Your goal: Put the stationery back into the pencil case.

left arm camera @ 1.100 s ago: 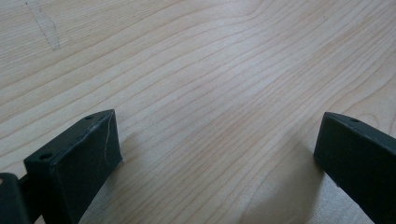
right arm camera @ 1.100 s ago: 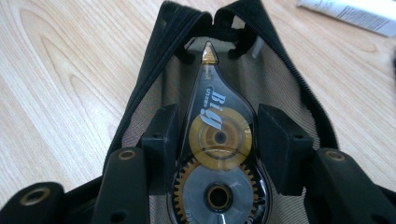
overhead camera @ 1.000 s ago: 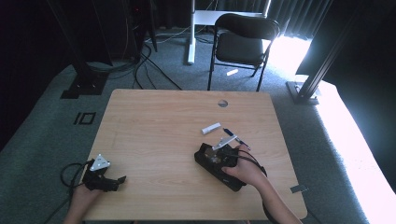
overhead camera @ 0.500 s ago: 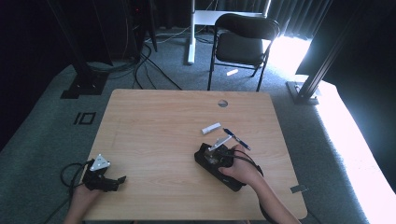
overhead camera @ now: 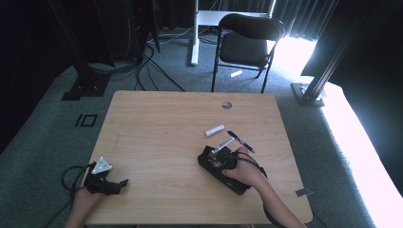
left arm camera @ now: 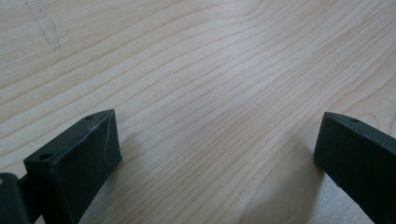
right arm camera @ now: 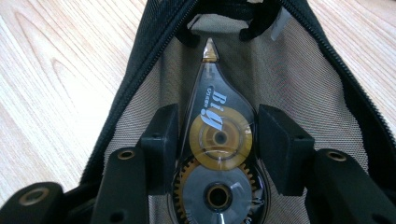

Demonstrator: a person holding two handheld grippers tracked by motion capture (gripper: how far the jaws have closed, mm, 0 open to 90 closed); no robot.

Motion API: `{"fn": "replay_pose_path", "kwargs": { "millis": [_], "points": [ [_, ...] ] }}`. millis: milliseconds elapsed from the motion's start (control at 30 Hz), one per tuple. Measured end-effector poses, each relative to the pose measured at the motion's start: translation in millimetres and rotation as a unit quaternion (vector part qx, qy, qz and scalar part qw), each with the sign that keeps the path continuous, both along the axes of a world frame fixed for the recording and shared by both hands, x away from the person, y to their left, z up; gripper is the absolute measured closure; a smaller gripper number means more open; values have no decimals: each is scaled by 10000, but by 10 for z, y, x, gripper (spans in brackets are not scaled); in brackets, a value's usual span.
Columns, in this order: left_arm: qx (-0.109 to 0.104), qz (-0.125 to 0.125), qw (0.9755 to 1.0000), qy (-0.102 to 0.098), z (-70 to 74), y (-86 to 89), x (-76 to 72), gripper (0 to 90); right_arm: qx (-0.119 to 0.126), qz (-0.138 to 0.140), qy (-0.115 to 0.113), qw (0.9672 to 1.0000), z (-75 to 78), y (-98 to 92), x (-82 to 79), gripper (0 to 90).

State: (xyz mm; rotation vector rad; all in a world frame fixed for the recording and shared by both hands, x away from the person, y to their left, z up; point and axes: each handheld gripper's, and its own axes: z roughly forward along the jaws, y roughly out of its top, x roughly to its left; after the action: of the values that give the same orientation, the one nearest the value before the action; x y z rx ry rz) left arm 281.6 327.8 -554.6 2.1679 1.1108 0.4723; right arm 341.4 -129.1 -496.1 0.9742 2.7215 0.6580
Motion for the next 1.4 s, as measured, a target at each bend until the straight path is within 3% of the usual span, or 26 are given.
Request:
{"fn": "replay_pose_path", "kwargs": {
  "millis": [400, 767, 1133, 1400],
  "points": [
    [0, 2, 10000, 1, 0, 0, 0, 7, -33, 14, 19, 10000, 21, 3, 19, 503],
    [-1, 2, 10000, 0, 0, 0, 0, 7, 371, 26, -206, 9991, 237, -130, -19, 498],
    [7, -2, 10000, -4, 0, 1, 1, 7, 992, -225, -585, 9931, 478, -334, 4, 503],
    [8, -3, 10000, -5, 0, 1, 1, 7, 1082, -597, -746, 9895, 533, -478, 137, 502]
  ]
}}
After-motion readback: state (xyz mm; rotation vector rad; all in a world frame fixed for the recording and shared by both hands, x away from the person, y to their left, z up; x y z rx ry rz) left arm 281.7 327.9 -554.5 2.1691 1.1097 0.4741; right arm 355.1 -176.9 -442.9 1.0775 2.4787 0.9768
